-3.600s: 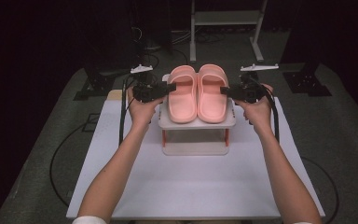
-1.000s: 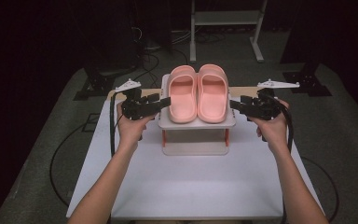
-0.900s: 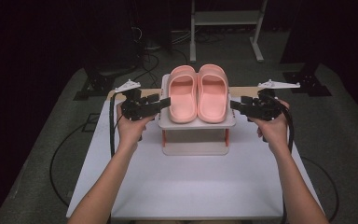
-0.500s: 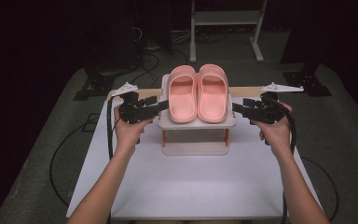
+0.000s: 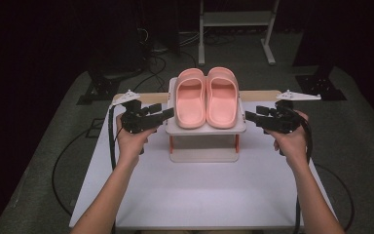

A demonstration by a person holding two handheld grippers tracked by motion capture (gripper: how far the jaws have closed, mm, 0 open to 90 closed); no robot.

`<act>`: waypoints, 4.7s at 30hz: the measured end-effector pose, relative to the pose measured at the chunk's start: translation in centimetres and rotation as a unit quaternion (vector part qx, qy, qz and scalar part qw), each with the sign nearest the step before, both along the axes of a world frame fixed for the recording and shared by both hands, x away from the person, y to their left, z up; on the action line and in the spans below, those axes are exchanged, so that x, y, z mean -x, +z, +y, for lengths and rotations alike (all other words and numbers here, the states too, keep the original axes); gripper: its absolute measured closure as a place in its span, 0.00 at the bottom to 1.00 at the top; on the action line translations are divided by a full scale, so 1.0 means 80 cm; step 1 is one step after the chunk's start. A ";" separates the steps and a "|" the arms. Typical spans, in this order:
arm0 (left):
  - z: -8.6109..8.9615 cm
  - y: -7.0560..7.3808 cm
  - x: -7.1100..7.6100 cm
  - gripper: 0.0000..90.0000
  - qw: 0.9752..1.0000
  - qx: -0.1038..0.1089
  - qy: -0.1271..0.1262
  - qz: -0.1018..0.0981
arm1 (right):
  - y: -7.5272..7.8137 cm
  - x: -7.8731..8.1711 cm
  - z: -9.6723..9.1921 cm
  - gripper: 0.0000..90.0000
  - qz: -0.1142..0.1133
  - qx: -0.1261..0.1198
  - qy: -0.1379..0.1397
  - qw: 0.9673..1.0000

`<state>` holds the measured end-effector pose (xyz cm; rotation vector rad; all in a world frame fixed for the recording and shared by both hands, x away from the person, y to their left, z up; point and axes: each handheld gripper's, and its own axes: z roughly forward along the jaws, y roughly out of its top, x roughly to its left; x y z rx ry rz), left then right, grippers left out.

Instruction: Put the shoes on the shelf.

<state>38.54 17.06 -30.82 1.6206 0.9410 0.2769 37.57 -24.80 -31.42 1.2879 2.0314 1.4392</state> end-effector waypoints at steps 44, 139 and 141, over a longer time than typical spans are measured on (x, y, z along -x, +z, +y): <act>0.023 -0.035 0.043 0.31 1.000 0.011 0.008 0.004 | -0.033 0.039 -0.024 0.40 0.000 0.003 0.000 1.000; 0.048 -0.150 0.099 0.21 0.999 0.003 0.017 0.032 | -0.151 0.091 -0.061 0.34 0.050 -0.007 -0.013 0.999; 0.049 -0.152 0.100 0.21 0.999 0.002 0.018 0.032 | -0.154 0.093 -0.062 0.35 0.054 -0.007 -0.014 0.998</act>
